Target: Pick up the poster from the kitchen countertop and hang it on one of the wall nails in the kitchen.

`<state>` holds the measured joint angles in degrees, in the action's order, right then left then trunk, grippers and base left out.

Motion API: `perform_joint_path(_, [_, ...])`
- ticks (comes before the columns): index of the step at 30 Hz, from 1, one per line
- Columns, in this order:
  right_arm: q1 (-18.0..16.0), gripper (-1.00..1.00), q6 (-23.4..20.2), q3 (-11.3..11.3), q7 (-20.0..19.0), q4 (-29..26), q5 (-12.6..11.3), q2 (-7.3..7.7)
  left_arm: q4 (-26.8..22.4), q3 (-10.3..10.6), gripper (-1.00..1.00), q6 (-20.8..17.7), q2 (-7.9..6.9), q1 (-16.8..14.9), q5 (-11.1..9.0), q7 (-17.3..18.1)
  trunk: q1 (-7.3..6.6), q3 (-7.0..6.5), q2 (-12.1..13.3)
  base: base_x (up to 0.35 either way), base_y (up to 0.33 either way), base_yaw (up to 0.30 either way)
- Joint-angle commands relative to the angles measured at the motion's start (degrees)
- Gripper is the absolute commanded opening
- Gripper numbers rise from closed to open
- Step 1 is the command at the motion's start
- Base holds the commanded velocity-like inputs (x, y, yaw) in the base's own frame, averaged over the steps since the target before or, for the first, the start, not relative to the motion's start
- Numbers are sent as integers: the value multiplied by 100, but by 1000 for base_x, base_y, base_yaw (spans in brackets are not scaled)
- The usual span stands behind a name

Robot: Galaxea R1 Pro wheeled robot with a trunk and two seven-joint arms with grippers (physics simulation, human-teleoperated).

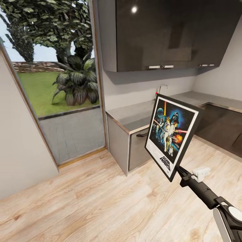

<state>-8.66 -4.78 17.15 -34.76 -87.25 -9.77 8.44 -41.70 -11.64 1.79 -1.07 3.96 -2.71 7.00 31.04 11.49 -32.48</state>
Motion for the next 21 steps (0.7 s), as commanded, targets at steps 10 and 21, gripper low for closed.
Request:
perform_joint_path(10, [-4, -100, -58, 8, -39, -2, -76, 0, -4, -14, 100, -3, 2, -2, -28, 38, -218, -172, 395, 0, 0, 0])
perform_joint_path(21, [-4, -100, -58, 8, -39, -2, -77, 0, -3, -14, 100, -3, 2, 0, -28, 38, -460, -370, 836, 0, 0, 0])
